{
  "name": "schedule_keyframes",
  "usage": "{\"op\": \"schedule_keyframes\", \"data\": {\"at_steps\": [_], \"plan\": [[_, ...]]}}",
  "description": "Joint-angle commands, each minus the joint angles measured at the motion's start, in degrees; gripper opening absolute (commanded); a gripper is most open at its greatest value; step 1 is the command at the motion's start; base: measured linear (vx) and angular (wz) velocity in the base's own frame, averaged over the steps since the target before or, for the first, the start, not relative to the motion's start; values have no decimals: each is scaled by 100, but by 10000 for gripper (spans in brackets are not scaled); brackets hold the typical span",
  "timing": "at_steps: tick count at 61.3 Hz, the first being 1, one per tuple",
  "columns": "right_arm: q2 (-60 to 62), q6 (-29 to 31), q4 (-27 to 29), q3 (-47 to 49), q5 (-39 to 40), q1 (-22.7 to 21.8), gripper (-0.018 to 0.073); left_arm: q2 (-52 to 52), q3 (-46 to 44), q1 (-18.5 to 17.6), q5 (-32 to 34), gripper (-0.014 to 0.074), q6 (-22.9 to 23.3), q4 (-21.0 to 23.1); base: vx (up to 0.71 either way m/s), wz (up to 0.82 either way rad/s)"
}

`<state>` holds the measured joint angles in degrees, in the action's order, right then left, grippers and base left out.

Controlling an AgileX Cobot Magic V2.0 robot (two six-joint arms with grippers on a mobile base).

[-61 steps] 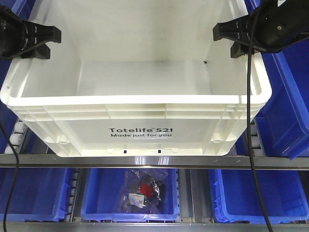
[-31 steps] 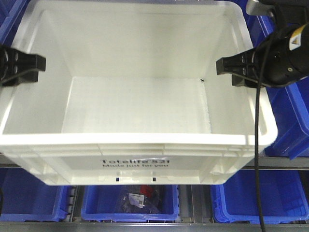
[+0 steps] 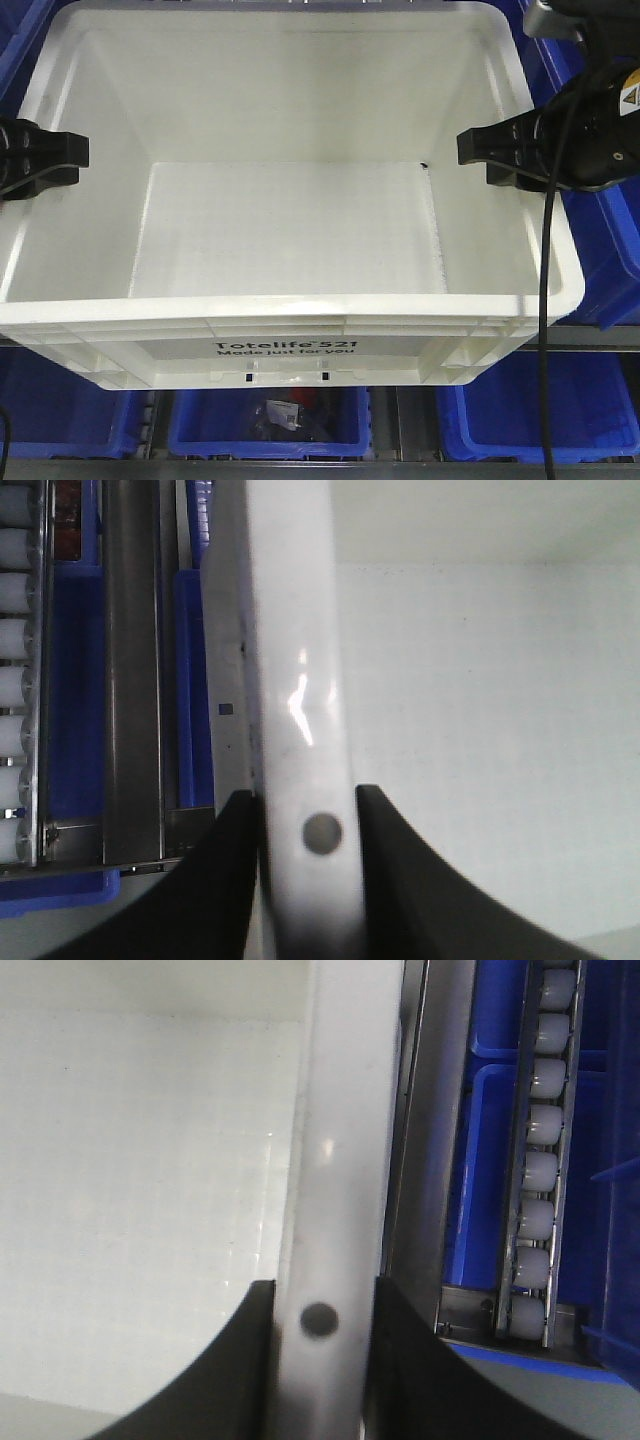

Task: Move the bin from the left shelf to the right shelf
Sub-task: 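Lift the tote off the shelf with both grippers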

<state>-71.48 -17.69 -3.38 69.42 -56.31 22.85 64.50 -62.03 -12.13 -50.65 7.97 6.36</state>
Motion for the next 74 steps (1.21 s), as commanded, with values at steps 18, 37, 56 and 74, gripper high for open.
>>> {"op": "schedule_keyframes", "data": {"at_steps": [18,37,56,74], "plan": [[205,184,-390,224,578,-59,1,-248,-244,-25,654,109,-309,-1,0,0],[205,184,-390,224,578,-59,1,-248,-244,-25,654,109,-309,-1,0,0],[205,184,-390,224,578,-59,1,-248,-244,-25,649,109,-309,-1,0,0],[205,184,-390,224,578,-59,1,-248,-244,-25,649,109,-309,-1,-2,0]]}}
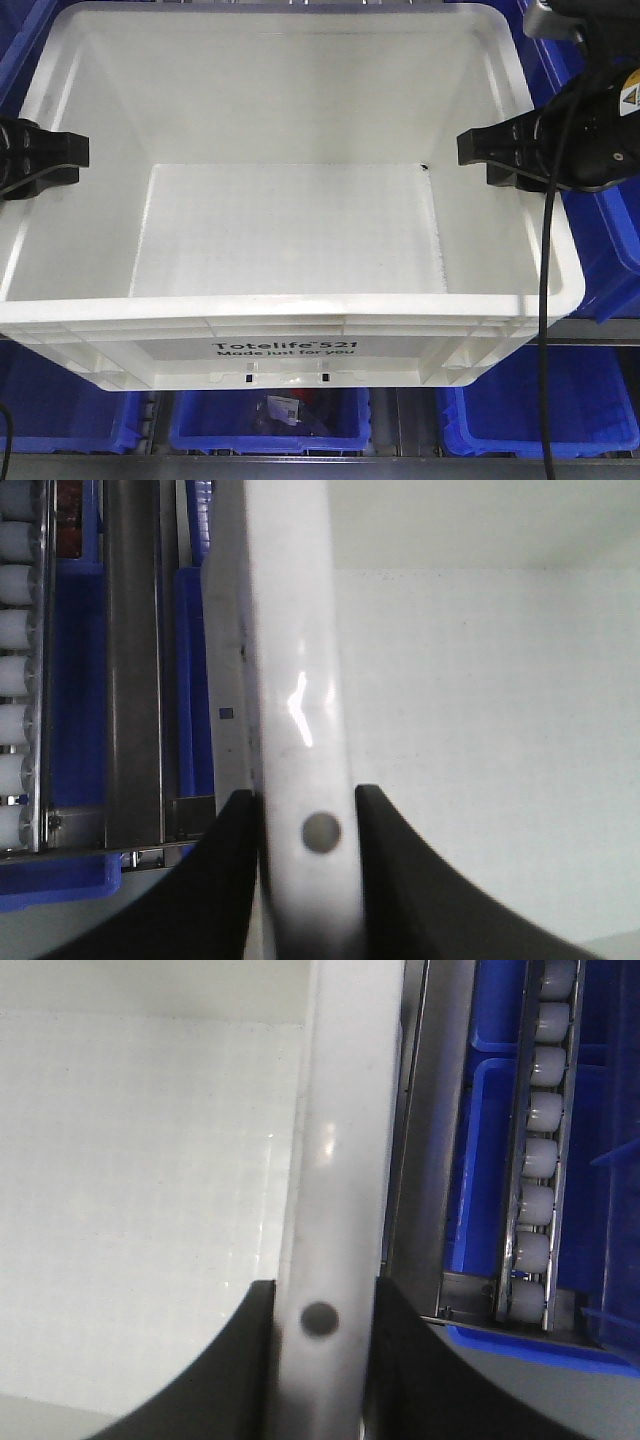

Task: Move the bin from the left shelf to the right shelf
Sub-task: 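Lift the tote off the shelf with both grippers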

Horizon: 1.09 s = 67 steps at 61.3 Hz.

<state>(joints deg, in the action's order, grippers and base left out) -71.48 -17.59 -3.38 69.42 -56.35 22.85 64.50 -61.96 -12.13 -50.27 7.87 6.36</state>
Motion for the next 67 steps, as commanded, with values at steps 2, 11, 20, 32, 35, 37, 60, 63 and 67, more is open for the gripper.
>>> {"op": "schedule_keyframes", "data": {"at_steps": [2,11,20,32,35,37,60,63,67], "plan": [[205,173,-390,224,583,-59,1,-248,-251,-25,611,109,-298,-1,-5,0],[205,173,-390,224,583,-59,1,-248,-251,-25,611,109,-298,-1,-6,-2],[205,173,-390,224,583,-59,1,-248,-251,-25,611,109,-298,-1,-8,-10],[205,173,-390,224,583,-59,1,-248,-251,-25,611,109,-298,-1,-10,-17],[205,174,-390,224,571,-59,1,-248,-251,-25,611,109,-298,-1,-11,-18],[205,174,-390,224,571,-59,1,-248,-251,-25,611,109,-298,-1,-11,-16],[205,174,-390,224,576,-59,1,-248,-251,-25,597,108,-298,-1,-11,-11],[205,174,-390,224,576,-59,1,-248,-251,-25,597,108,-298,-1,-11,-8],[205,174,-390,224,576,-59,1,-248,-251,-25,597,108,-298,-1,-11,-9]]}}
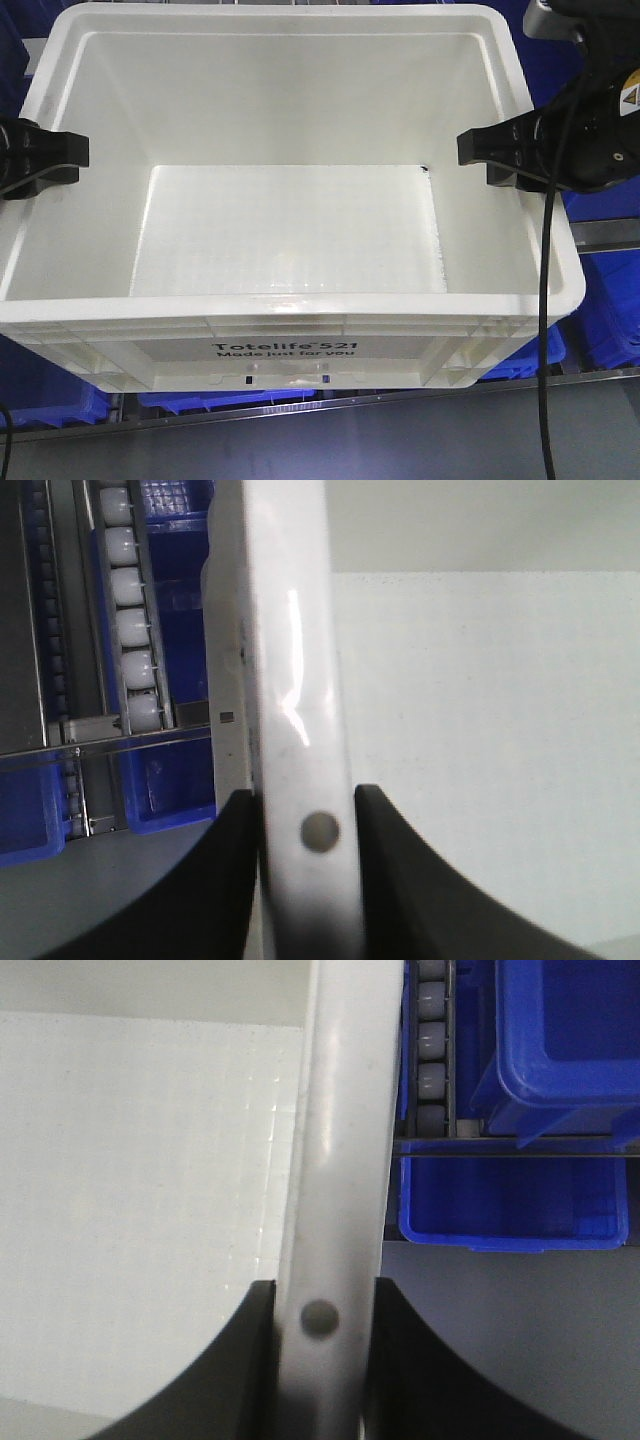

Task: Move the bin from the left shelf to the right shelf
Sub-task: 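Lift the tote off the shelf with both grippers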

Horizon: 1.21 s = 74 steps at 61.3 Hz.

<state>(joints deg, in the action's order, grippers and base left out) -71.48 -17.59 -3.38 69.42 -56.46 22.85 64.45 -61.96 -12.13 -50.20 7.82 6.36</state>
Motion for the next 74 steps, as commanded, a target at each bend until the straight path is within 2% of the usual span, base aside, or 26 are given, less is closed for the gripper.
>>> {"op": "schedule_keyframes", "data": {"at_steps": [1,74], "plan": [[205,174,-390,224,587,-59,1,-244,-251,-25,591,108,-294,-1,-11,-8],[205,174,-390,224,592,-59,1,-244,-251,-25,591,108,-294,-1,-6,-11]]}}
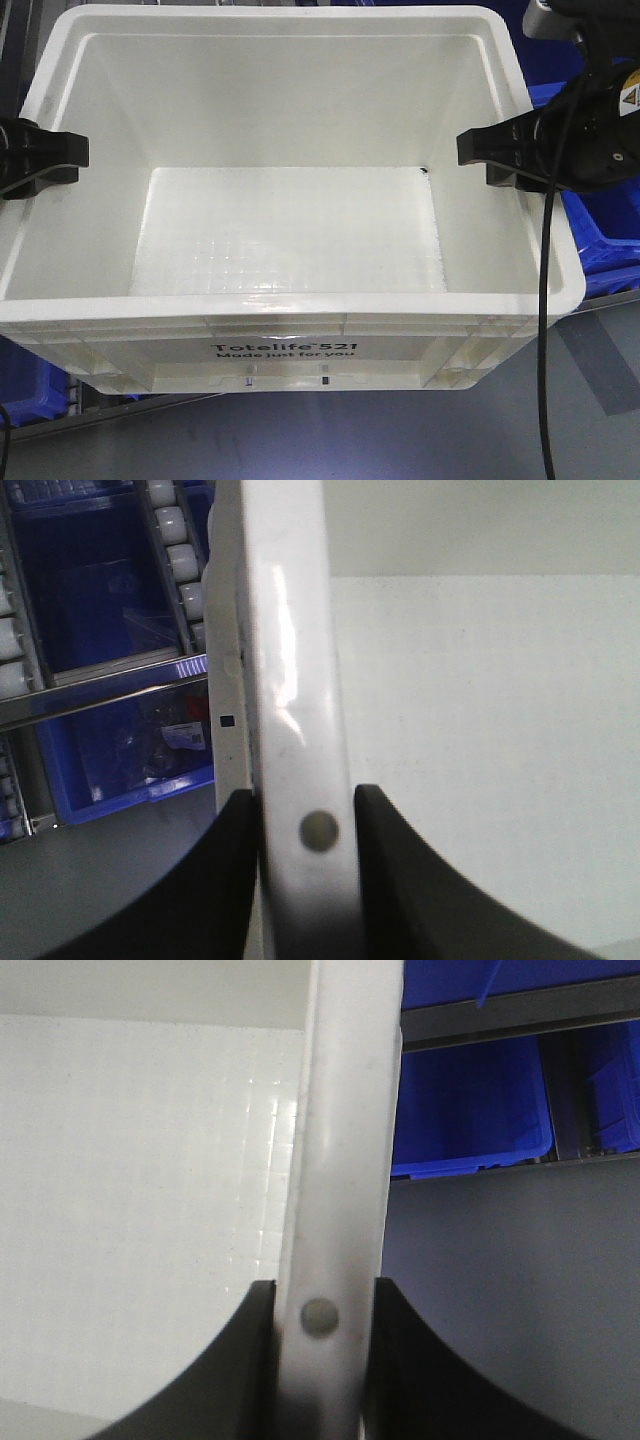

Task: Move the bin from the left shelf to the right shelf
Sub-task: 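Lift the tote off the shelf with both grippers, then hold the tote with both grippers while the base drives away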

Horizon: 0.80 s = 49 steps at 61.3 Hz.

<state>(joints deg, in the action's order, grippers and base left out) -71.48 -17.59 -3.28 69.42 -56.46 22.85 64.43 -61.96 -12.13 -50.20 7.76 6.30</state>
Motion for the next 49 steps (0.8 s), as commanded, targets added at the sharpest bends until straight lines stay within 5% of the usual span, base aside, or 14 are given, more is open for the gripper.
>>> {"op": "schedule_keyframes", "data": {"at_steps": [1,49], "plan": [[205,174,-400,224,592,-59,1,-242,-251,-25,591,108,-287,4,-5,-22],[205,177,-400,224,592,-59,1,-242,-251,-25,590,108,-287,4,-6,-33]]}}
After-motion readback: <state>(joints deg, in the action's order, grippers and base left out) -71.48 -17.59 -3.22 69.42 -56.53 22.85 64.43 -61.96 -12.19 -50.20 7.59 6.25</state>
